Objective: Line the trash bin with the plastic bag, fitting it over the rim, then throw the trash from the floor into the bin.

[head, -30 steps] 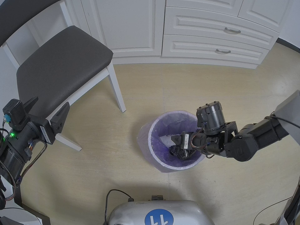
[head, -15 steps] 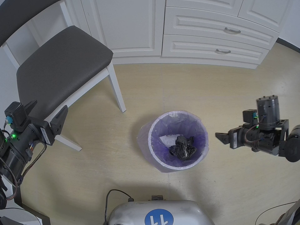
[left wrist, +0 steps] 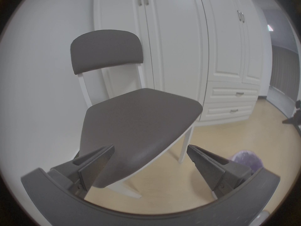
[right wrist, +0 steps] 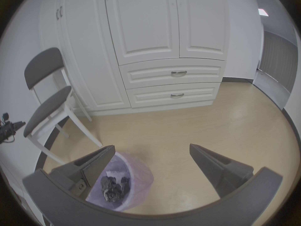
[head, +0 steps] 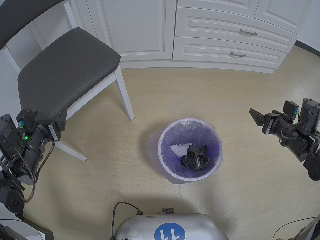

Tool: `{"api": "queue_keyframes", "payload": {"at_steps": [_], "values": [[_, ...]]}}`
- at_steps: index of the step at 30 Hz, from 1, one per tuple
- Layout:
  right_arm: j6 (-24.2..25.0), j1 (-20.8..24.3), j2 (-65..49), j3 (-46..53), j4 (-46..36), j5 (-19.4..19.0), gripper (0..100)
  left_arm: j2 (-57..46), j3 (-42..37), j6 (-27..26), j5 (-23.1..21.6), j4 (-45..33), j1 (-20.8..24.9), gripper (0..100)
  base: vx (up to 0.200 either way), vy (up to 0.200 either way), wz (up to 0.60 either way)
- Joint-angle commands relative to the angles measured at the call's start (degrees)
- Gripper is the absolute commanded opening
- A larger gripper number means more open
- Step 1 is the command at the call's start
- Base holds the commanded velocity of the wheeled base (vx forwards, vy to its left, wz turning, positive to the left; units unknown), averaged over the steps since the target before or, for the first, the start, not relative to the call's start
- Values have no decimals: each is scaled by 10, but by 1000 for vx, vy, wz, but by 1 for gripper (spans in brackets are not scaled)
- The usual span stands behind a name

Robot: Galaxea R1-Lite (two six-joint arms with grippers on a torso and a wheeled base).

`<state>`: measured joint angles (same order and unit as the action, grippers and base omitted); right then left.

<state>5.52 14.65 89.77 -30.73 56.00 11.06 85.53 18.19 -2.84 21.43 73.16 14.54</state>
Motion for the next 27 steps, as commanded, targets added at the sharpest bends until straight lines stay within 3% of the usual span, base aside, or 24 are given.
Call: {"api": "queue_keyframes", "payload": {"at_steps": [1,6,9,11,13,14,15,19,22,23,27], "values": [[48,21,42,79,145,36,100,191,-17,43,-4,159,-8,100,0,0,0],[46,-10,52,76,233,22,100,163,57,60,-59,146,-10,100,0,0,0],[19,-29,29,25,220,-15,100,132,107,55,-104,139,-9,100,0,0,0],[5,-31,10,8,197,-18,100,120,122,53,-110,127,-9,100,0,0,0],[-38,-21,-65,-51,51,-19,100,60,147,35,-115,60,-10,100,0,0,0],[-38,-21,-65,-51,51,-19,100,60,147,35,-115,60,-10,100,0,0,0],[-48,-1,-126,-96,-76,-16,100,1,172,26,-120,-21,-7,100,0,0,0],[-49,18,-195,-198,-268,-3,100,-103,243,23,-117,-202,-5,100,0,0,0],[-49,16,-209,-217,-299,8,100,-130,251,23,-114,-238,-6,100,0,0,0],[-49,-4,-238,-237,-332,36,100,-197,250,23,-110,-299,-7,100,0,0,0],[-49,-43,-291,-236,-352,35,100,-269,248,21,-111,-346,-10,100,0,0,0]]}}
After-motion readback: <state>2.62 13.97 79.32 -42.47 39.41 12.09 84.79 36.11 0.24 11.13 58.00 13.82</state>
